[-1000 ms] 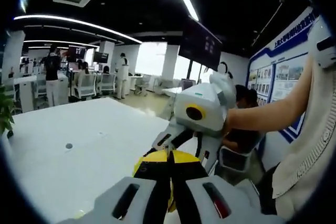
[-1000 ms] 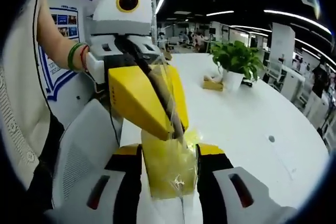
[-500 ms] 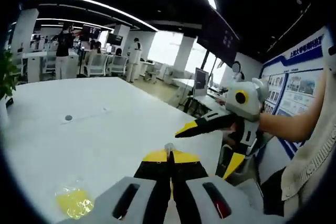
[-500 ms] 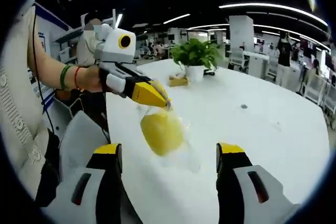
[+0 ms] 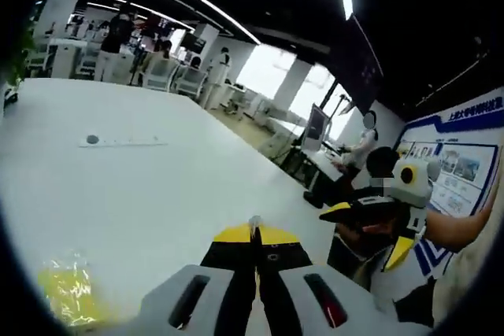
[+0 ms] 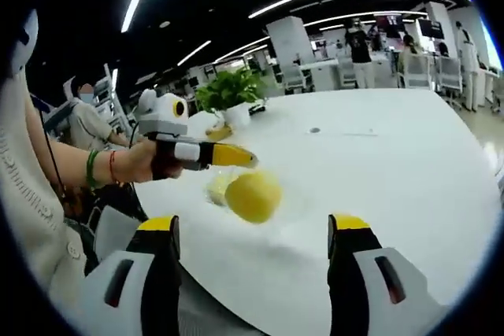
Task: Compare the silicone blocks by pressing each to a similar depth, holding the contact briefly, and releasing to observe deformation and rebound differences across the visible hardness samples.
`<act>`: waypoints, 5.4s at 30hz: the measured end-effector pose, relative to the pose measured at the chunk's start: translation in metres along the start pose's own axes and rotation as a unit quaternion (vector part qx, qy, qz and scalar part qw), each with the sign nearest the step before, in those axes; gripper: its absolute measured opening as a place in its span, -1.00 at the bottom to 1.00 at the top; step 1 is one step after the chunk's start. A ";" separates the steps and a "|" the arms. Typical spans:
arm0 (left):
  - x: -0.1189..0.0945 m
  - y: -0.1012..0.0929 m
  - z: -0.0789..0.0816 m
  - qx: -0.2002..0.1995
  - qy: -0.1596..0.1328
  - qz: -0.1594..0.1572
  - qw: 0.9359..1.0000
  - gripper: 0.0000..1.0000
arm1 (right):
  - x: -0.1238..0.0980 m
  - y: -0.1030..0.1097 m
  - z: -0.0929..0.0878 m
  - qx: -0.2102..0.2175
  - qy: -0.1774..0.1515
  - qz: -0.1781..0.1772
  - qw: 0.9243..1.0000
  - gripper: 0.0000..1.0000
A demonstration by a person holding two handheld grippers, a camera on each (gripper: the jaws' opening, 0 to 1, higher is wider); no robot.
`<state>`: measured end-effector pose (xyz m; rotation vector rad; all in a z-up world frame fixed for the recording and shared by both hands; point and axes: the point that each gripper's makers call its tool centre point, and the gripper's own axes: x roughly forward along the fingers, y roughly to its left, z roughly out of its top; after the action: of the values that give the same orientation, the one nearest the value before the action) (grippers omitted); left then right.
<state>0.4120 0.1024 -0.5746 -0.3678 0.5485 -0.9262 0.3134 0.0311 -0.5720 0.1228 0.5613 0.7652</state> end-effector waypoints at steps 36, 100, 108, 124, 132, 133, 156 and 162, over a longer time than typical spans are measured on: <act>0.046 0.143 -0.046 -0.132 -0.011 0.135 0.982 -1.00 | 0.005 -0.030 0.005 -0.022 -0.014 -0.014 1.000 0.43; -0.183 0.066 -0.045 0.216 0.039 0.265 0.939 0.11 | -0.015 0.074 0.013 -0.099 -0.113 0.041 0.988 0.44; -0.236 0.044 -0.053 0.169 -0.007 0.283 0.944 0.25 | -0.026 0.066 0.010 -0.077 -0.121 0.022 0.989 0.39; -0.265 0.014 -0.045 0.161 -0.087 0.251 0.950 0.39 | -0.016 0.084 -0.004 -0.156 -0.072 0.061 0.983 0.39; -0.275 0.020 -0.044 0.151 -0.096 0.263 0.948 0.37 | -0.014 0.077 0.004 -0.123 -0.090 0.043 0.987 0.42; -0.275 0.021 -0.045 0.149 -0.095 0.264 0.948 0.37 | -0.014 0.075 0.004 -0.121 -0.089 0.040 0.988 0.43; -0.282 0.021 -0.057 0.132 -0.086 0.265 0.951 0.31 | -0.018 0.063 -0.012 -0.105 -0.076 0.001 0.992 0.47; -0.282 0.018 -0.055 0.133 -0.090 0.262 0.952 0.32 | -0.018 0.063 -0.009 -0.102 -0.080 0.000 0.992 0.52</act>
<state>0.2554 0.3430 -0.5483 -0.0512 0.3215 -0.4362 0.2591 0.0632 -0.5521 -0.0038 0.3280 0.8008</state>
